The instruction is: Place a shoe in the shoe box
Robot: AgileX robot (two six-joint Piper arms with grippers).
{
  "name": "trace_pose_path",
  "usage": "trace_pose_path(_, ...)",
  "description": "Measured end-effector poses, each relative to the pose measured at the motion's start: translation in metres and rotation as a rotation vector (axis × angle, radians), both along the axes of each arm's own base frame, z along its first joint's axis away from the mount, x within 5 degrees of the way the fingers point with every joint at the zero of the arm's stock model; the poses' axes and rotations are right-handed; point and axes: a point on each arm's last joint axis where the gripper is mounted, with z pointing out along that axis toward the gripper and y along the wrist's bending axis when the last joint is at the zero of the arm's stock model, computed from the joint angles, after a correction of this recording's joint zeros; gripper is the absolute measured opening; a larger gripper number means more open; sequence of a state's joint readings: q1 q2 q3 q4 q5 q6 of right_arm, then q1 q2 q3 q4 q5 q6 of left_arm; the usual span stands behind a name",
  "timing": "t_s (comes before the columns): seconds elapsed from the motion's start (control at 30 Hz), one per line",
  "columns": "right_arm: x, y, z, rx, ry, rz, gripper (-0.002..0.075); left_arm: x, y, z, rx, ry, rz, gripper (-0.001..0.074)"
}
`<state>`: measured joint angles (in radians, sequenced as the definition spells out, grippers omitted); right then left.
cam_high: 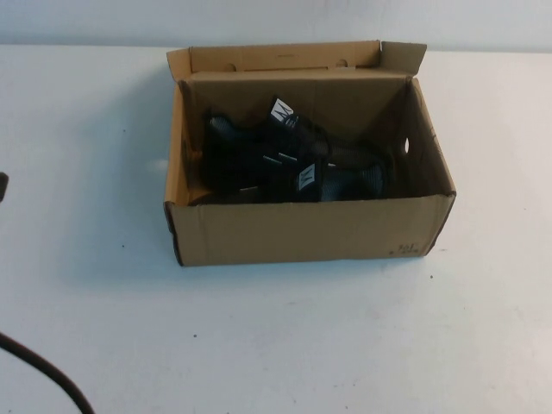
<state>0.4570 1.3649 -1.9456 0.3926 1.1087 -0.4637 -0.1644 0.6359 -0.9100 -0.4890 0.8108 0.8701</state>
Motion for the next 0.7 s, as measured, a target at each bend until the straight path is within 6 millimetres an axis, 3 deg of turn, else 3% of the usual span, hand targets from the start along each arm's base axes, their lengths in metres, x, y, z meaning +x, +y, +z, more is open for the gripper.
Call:
trace_pose_path(0.1, -0.016, -0.016, -0.012, 0.008, -0.068, -0.078, -0.0014, 0.002, -0.001, -0.001, -0.013, 0.017, 0.003, -0.0001)
trace_pose_path(0.2, -0.031, -0.03, -0.038, -0.005, -0.105, -0.146, -0.0015, 0.004, -0.001, -0.003, -0.014, 0.039, 0.0, -0.0001)
trace_pose_path(0.43, -0.064, -0.06, -0.126, -0.049, -0.114, -0.275, -0.0015, 0.01, -0.006, -0.016, -0.069, 0.106, -0.011, -0.0001)
trace_pose_path(0.7, -0.116, -0.089, -0.211, 0.105, -0.083, -0.364, -0.0015, 0.014, -0.008, -0.043, -0.082, 0.192, -0.017, -0.0001)
